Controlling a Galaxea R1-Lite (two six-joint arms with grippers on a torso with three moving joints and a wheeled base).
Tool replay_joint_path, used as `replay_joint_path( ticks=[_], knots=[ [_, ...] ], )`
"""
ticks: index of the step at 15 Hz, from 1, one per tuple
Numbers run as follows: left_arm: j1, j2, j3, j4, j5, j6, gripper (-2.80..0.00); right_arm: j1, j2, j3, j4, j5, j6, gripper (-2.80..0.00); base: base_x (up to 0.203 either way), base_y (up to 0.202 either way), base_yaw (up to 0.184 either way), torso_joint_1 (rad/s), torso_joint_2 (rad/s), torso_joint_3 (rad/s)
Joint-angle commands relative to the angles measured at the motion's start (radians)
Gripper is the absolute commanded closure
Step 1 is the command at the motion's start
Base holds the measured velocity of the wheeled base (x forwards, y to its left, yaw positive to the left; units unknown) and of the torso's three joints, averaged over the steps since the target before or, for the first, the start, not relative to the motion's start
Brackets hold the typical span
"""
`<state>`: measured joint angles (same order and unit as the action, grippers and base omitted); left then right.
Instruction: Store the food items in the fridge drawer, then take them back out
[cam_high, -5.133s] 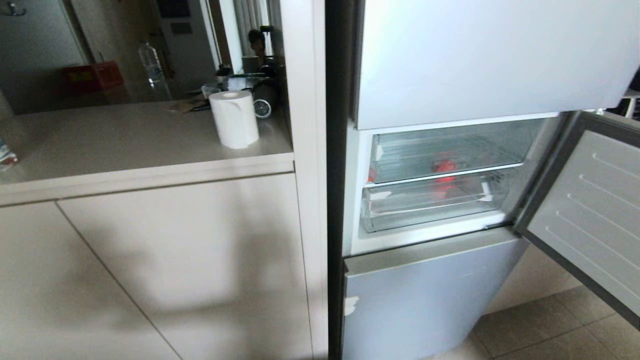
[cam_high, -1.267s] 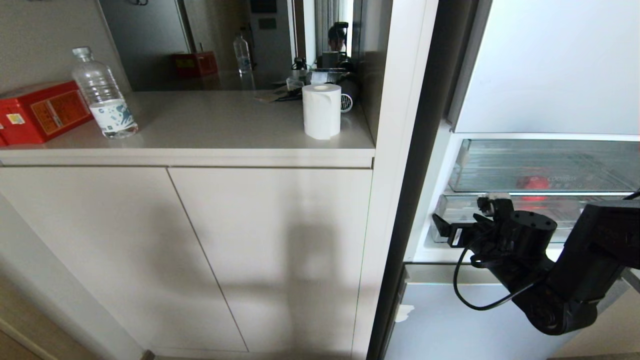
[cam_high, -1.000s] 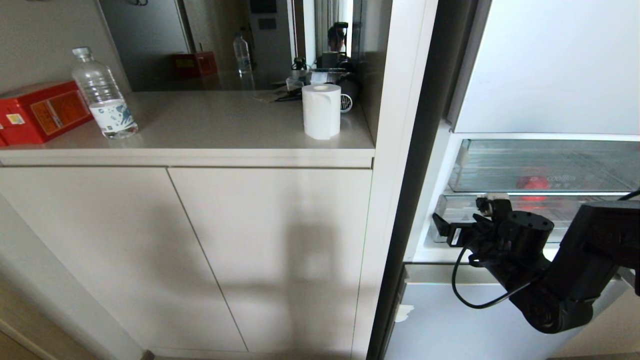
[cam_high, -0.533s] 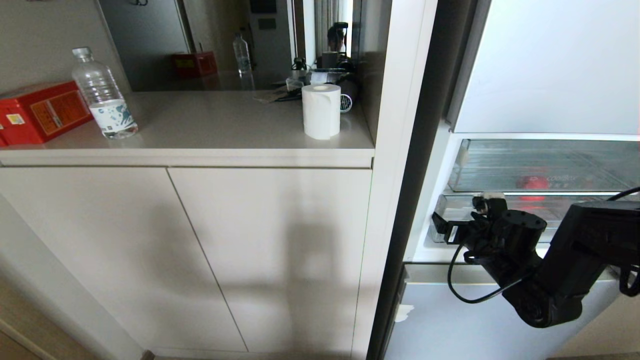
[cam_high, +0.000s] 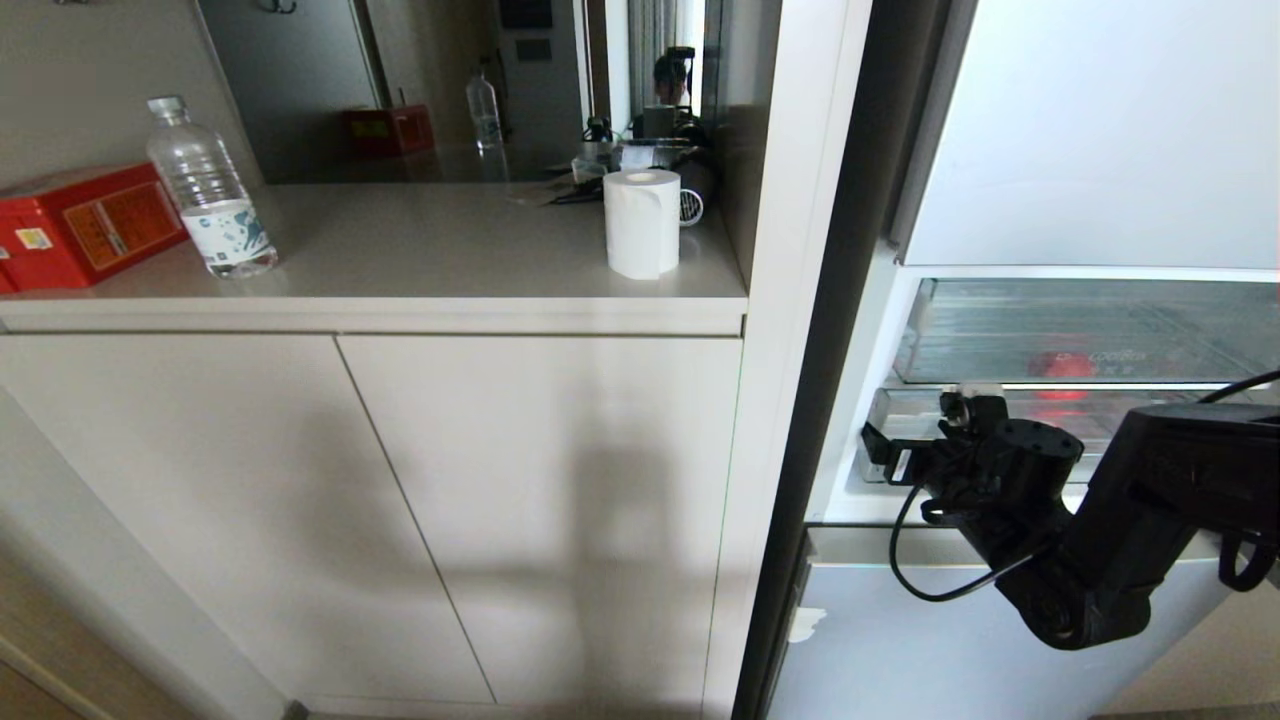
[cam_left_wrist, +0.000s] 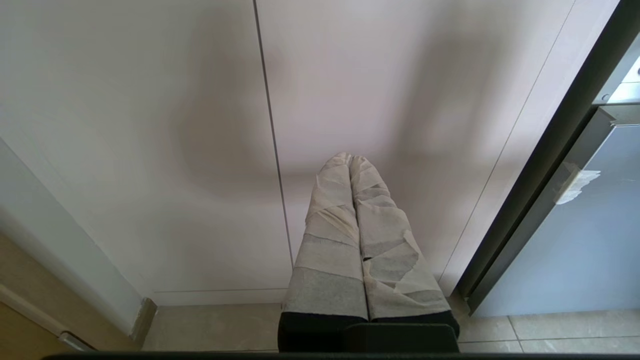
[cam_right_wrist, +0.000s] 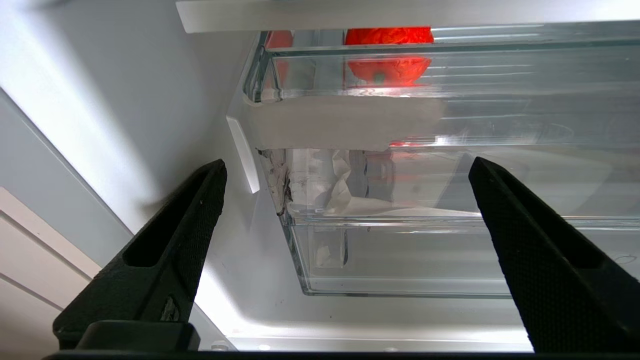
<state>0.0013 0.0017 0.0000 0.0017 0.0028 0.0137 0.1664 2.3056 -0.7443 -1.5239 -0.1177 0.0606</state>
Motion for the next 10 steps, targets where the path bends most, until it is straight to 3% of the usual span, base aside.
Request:
replay_joint_path(
  ticks=[1, 8, 9, 10],
  knots=[
    [0.000, 0.001, 0.000, 0.000, 0.000, 0.000, 0.00, 0.002, 0.009, 0.000, -0.006, 0.001, 0.001, -2.80, 0.000, 0.000, 0.000, 0.000, 0.00, 0.000],
    [0.000, 0.001, 0.000, 0.000, 0.000, 0.000, 0.00, 0.060, -0.004, 0.003, -0.006, -0.022, 0.003, -2.80, 0.000, 0.000, 0.000, 0.000, 0.00, 0.000],
    [0.000, 0.001, 0.000, 0.000, 0.000, 0.000, 0.00, 0.064, -0.006, 0.003, -0.006, -0.037, 0.002, -0.38, 0.000, 0.000, 0.000, 0.000, 0.00, 0.000],
    [0.000, 0.001, 0.000, 0.000, 0.000, 0.000, 0.00, 0.065, -0.009, 0.003, -0.006, -0.037, 0.001, 0.00, 0.000, 0.000, 0.000, 0.000, 0.00, 0.000]
  ],
)
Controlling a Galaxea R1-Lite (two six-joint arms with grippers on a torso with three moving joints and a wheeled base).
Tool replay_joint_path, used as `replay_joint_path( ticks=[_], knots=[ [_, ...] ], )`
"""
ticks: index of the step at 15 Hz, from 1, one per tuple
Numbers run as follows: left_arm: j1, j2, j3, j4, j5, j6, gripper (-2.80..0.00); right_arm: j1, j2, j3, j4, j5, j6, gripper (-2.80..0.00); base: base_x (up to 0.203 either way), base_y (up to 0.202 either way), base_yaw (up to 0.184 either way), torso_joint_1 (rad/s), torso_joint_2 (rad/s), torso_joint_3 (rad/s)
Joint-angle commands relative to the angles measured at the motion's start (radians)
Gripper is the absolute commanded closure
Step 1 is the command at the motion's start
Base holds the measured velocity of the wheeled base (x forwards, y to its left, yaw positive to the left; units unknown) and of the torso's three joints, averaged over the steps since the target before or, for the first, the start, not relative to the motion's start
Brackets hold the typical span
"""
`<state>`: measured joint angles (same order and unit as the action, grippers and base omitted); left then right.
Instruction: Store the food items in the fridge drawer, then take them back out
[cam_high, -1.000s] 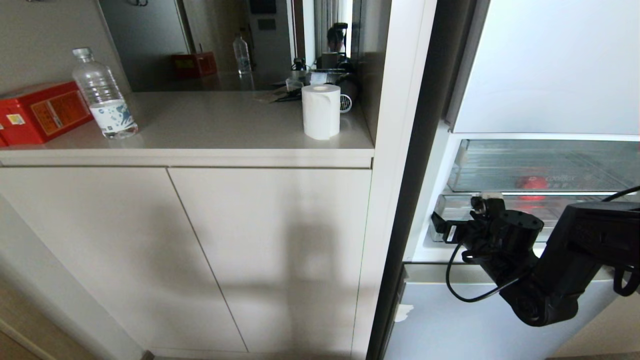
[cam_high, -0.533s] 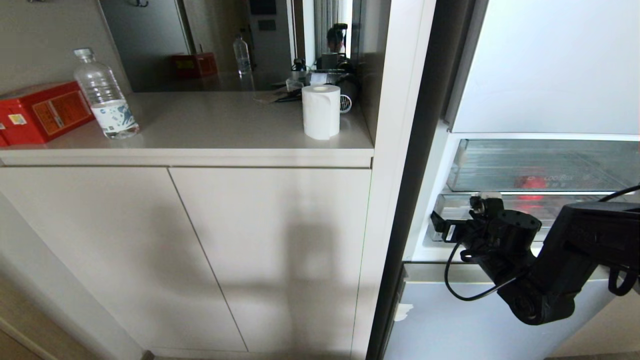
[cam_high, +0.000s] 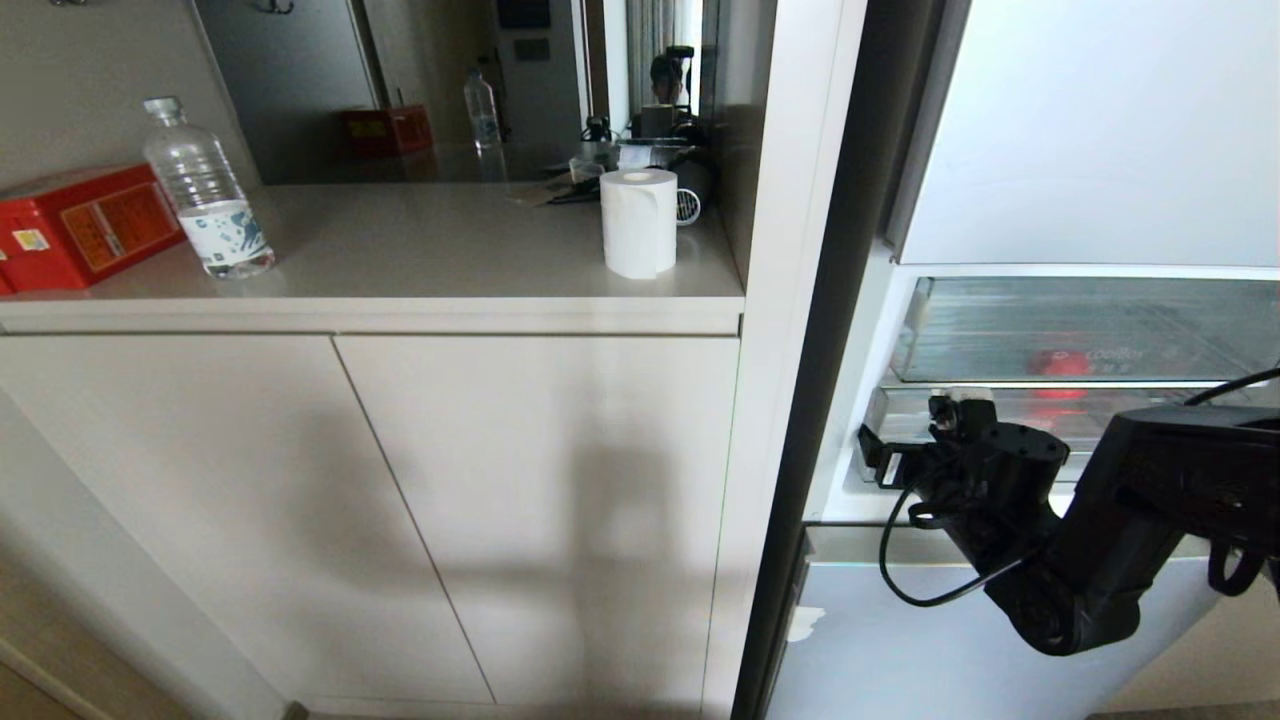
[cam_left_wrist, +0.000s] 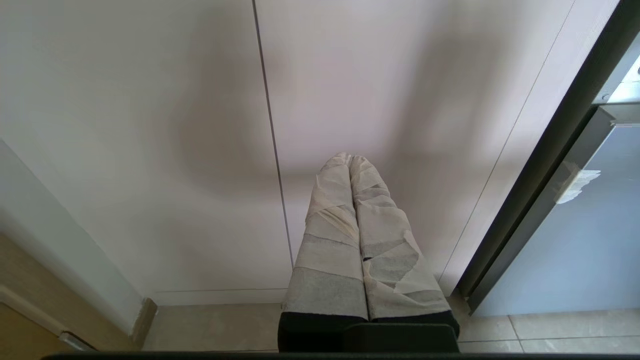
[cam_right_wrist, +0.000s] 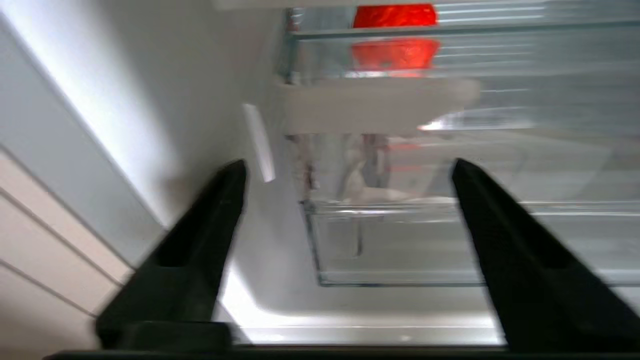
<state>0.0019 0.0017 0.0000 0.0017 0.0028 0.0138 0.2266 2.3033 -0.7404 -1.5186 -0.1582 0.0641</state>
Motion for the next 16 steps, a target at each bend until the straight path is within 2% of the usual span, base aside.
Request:
replay_joint_path(
  ticks=[1, 16],
  knots=[
    [0.000, 0.001, 0.000, 0.000, 0.000, 0.000, 0.00, 0.005, -0.012, 0.000, -0.011, 0.003, -0.003, 0.00, 0.000, 0.000, 0.000, 0.000, 0.00, 0.000],
    [0.000, 0.001, 0.000, 0.000, 0.000, 0.000, 0.00, 0.025, -0.054, 0.048, -0.011, 0.003, 0.006, 0.00, 0.000, 0.000, 0.000, 0.000, 0.00, 0.000]
  ],
)
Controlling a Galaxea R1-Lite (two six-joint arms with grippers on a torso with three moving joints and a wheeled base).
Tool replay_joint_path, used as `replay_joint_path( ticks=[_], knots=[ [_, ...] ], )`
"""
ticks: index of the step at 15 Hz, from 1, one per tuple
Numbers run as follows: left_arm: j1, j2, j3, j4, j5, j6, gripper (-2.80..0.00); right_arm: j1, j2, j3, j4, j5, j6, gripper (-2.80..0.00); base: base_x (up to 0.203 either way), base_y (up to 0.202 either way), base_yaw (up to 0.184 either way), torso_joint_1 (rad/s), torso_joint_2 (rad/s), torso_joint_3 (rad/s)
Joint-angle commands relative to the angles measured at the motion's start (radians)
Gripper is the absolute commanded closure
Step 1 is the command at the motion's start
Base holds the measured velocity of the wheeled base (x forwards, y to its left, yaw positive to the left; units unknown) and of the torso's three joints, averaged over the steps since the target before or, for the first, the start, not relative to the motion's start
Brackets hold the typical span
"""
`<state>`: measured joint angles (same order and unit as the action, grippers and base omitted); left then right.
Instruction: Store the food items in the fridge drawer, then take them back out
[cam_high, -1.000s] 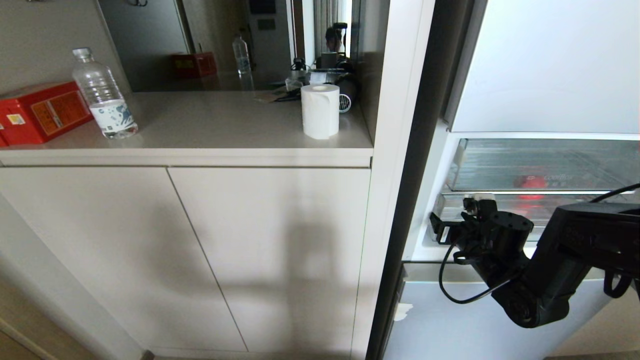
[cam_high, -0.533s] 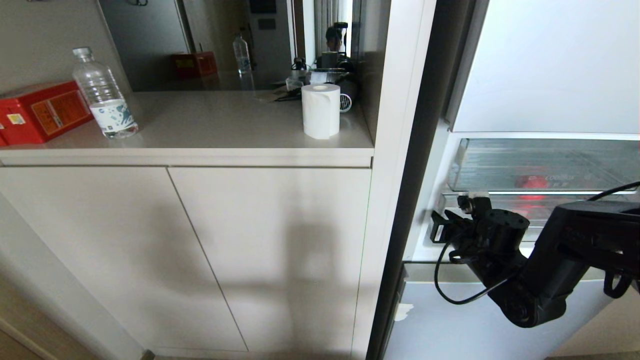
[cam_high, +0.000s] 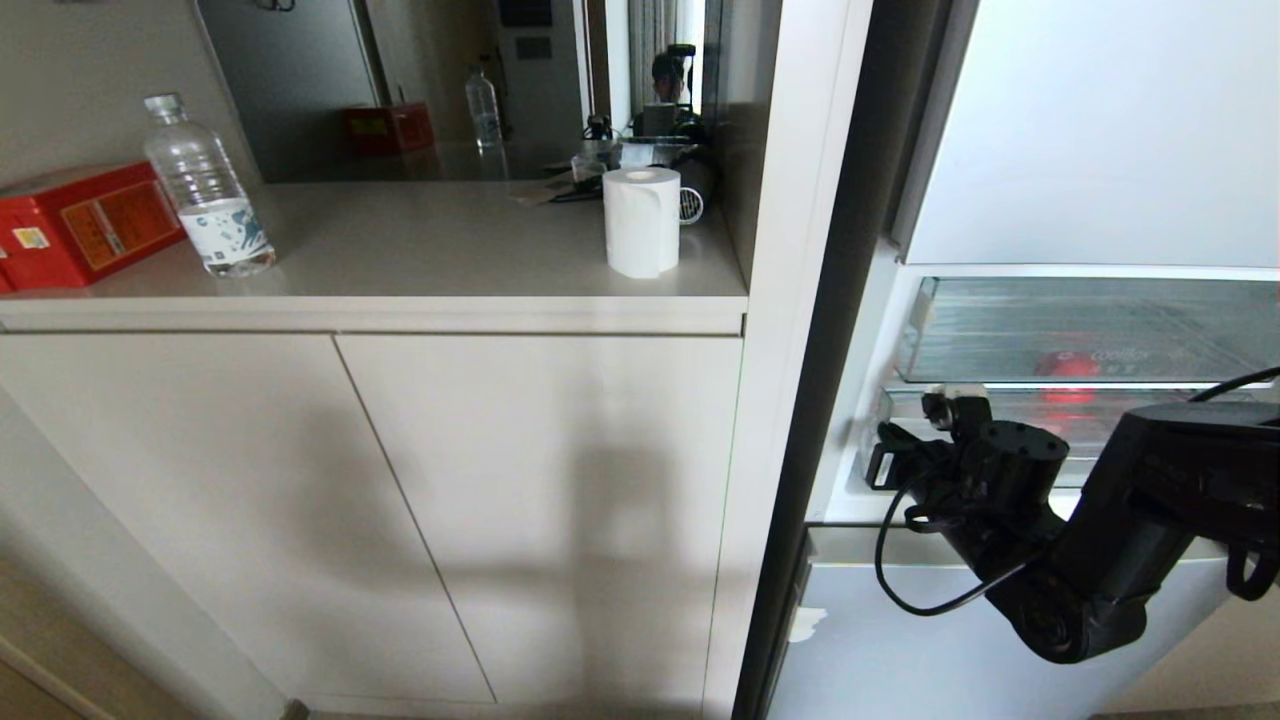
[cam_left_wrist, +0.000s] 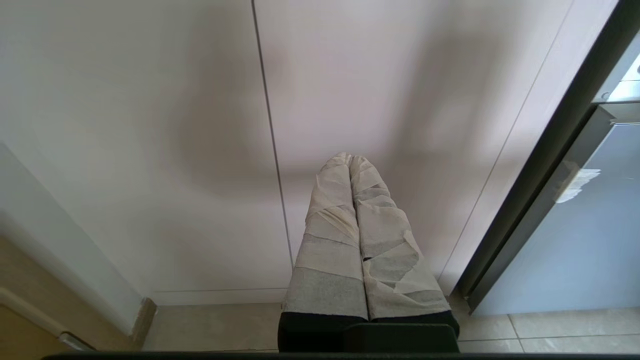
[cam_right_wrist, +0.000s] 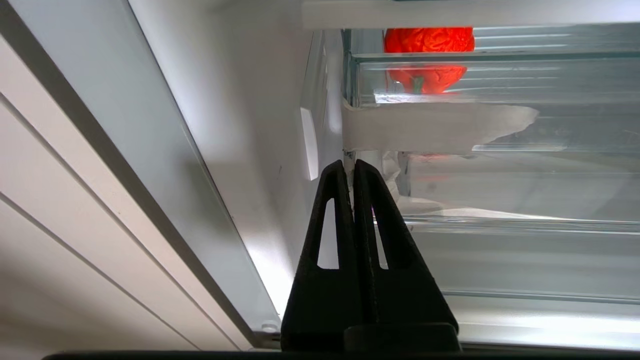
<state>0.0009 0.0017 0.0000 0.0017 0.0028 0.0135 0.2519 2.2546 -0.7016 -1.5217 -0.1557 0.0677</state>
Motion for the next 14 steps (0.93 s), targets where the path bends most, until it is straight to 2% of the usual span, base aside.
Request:
replay_joint_path(
  ticks=[1, 5, 14],
  knots=[
    [0.001, 0.001, 0.000, 0.000, 0.000, 0.000, 0.00, 0.000, -0.006, 0.018, -0.008, 0.001, 0.009, 0.00, 0.000, 0.000, 0.000, 0.000, 0.00, 0.000],
    [0.001, 0.001, 0.000, 0.000, 0.000, 0.000, 0.00, 0.003, -0.027, 0.071, -0.008, 0.001, 0.013, 0.00, 0.000, 0.000, 0.000, 0.000, 0.00, 0.000],
    [0.001, 0.001, 0.000, 0.000, 0.000, 0.000, 0.00, 0.016, -0.226, 0.430, -0.008, 0.005, 0.058, 0.00, 0.000, 0.000, 0.000, 0.000, 0.00, 0.000]
  ],
)
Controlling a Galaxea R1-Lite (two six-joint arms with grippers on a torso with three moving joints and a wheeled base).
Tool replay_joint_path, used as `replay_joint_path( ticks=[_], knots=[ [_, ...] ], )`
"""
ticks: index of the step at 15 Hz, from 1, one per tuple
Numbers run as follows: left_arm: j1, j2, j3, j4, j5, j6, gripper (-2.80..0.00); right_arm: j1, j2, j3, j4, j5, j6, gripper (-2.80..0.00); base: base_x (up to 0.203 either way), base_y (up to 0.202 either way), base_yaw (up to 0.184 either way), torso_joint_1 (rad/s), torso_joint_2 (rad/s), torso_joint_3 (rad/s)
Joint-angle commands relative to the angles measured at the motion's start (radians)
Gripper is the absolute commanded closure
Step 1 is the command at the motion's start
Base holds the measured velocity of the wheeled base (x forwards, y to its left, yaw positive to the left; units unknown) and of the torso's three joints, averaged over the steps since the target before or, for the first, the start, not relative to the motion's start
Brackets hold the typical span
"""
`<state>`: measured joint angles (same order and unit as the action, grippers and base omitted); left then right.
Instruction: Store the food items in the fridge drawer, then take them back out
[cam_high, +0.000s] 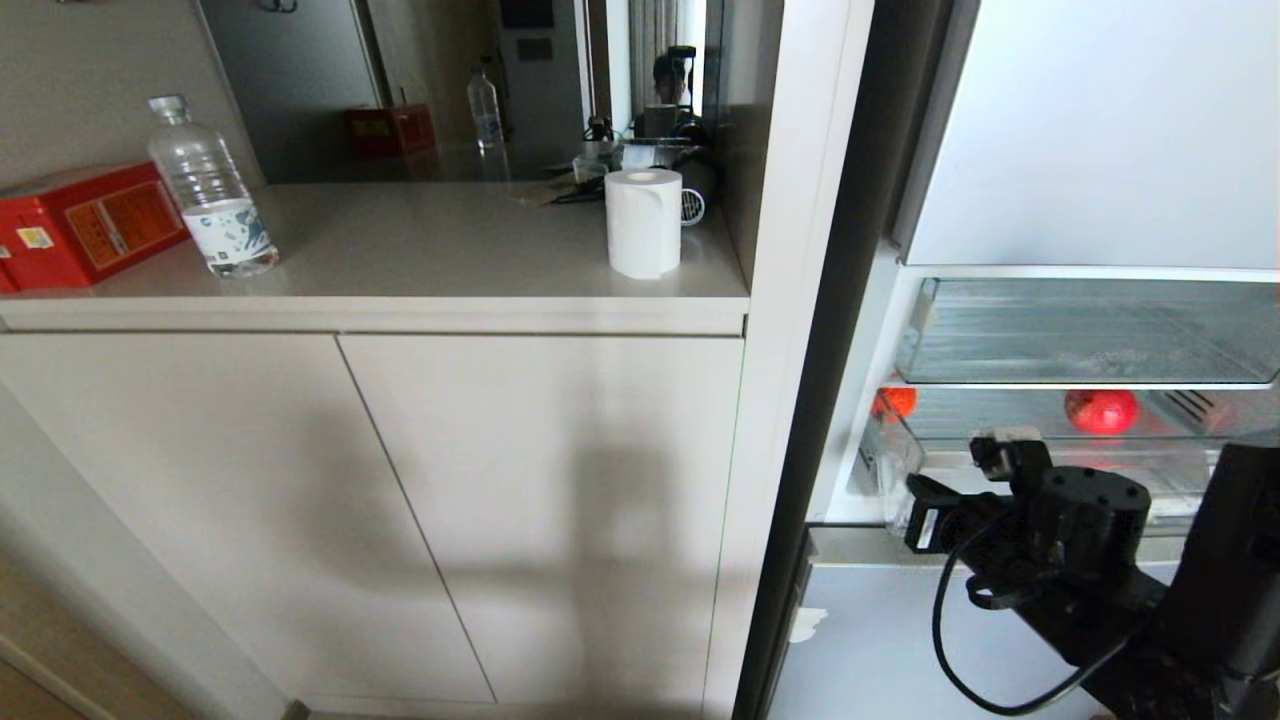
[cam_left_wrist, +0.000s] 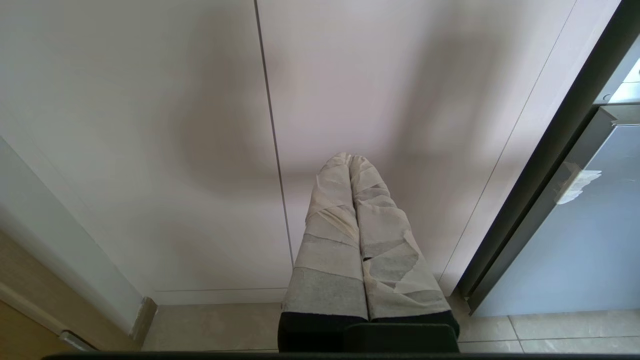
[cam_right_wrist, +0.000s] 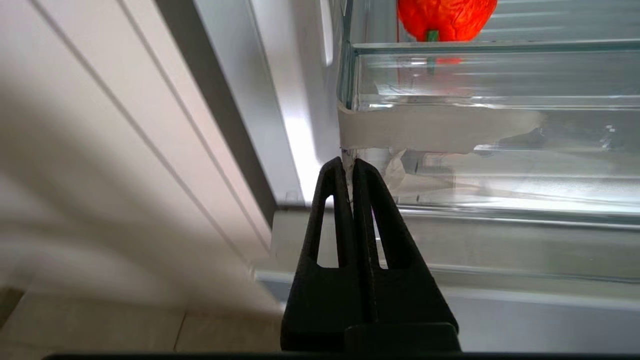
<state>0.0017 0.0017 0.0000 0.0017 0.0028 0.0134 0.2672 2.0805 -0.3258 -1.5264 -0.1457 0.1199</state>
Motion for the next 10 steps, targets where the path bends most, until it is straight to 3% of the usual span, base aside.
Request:
replay_joint_path(
  ticks=[1, 6, 7, 10],
  knots=[
    [0.001, 0.001, 0.000, 0.000, 0.000, 0.000, 0.00, 0.001, -0.076, 0.084, -0.004, -0.004, 0.014, 0.00, 0.000, 0.000, 0.000, 0.000, 0.00, 0.000],
    [0.000, 0.001, 0.000, 0.000, 0.000, 0.000, 0.00, 0.001, -0.146, 0.186, -0.004, 0.004, 0.027, 0.00, 0.000, 0.000, 0.000, 0.000, 0.00, 0.000],
    [0.001, 0.001, 0.000, 0.000, 0.000, 0.000, 0.00, 0.001, -0.148, 0.199, -0.004, 0.005, 0.029, -2.80, 0.000, 0.000, 0.000, 0.000, 0.00, 0.000],
    [0.000, 0.001, 0.000, 0.000, 0.000, 0.000, 0.00, 0.005, -0.165, 0.221, -0.004, 0.003, 0.031, -2.80, 0.000, 0.000, 0.000, 0.000, 0.00, 0.000]
  ],
)
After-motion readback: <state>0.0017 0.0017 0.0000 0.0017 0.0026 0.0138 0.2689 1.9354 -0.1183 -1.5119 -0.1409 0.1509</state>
